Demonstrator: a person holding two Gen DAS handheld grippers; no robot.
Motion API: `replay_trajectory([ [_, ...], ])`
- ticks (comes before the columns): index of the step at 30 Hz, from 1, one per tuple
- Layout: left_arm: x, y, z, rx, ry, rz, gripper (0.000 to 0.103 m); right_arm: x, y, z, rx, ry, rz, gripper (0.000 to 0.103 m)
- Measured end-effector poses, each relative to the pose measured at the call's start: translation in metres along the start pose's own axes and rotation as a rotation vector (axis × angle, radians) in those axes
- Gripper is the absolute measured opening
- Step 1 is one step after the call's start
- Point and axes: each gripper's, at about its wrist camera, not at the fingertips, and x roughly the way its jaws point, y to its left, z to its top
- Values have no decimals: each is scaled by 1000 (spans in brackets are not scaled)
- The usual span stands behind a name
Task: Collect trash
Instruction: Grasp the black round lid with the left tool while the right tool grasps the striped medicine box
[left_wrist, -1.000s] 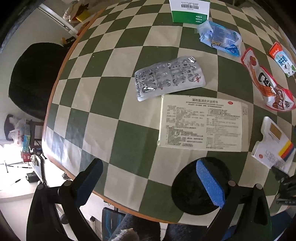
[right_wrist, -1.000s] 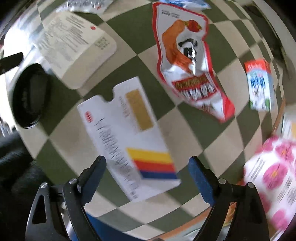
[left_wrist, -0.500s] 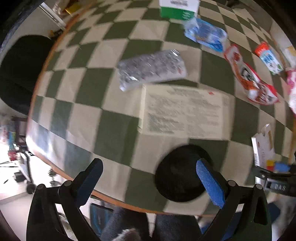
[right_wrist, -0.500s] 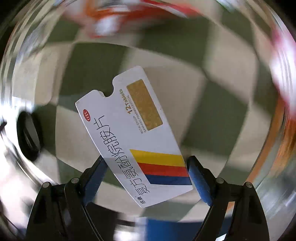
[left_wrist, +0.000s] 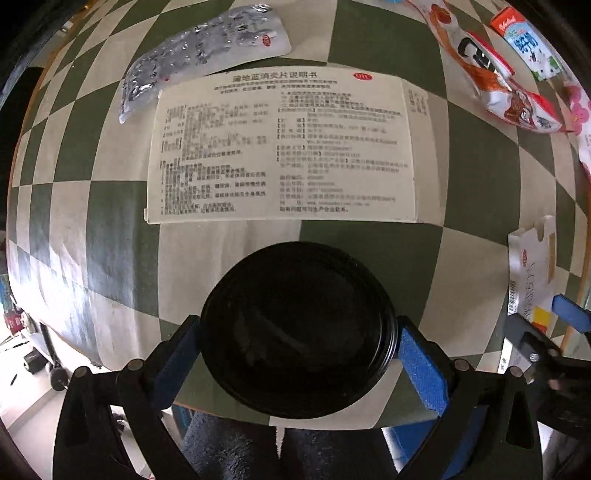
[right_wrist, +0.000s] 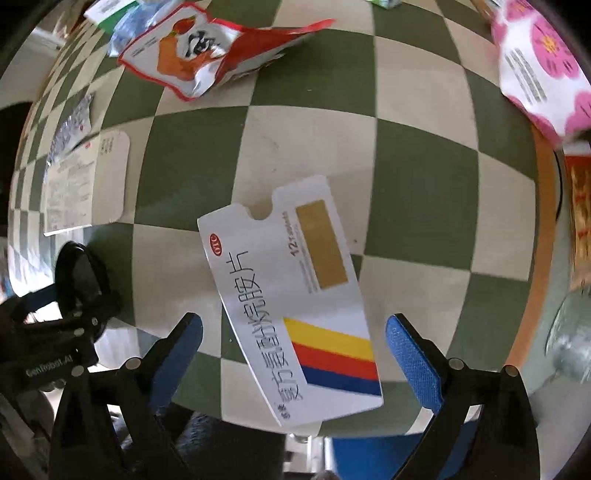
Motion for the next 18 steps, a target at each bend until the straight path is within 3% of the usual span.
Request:
replay_trajectory([
  [4, -6, -4, -6, 19, -34, 0, 89, 11, 16, -11, -22, -8, -42, 99],
  [8, -13, 0, -10, 22, -59, -1, 87, 9, 26, -29, -12, -56, -83, 80],
  [10, -21, 1, -10, 20, -79, 1, 87, 11, 30, -48, 3, -54, -80, 80],
  [11, -24, 2, -11, 21, -90, 5, 87, 13, 51, -56, 5, -56, -87, 80],
  [18, -58, 4, -23, 46, -191, 32, 87, 1, 72, -84, 56, -106, -63, 79],
])
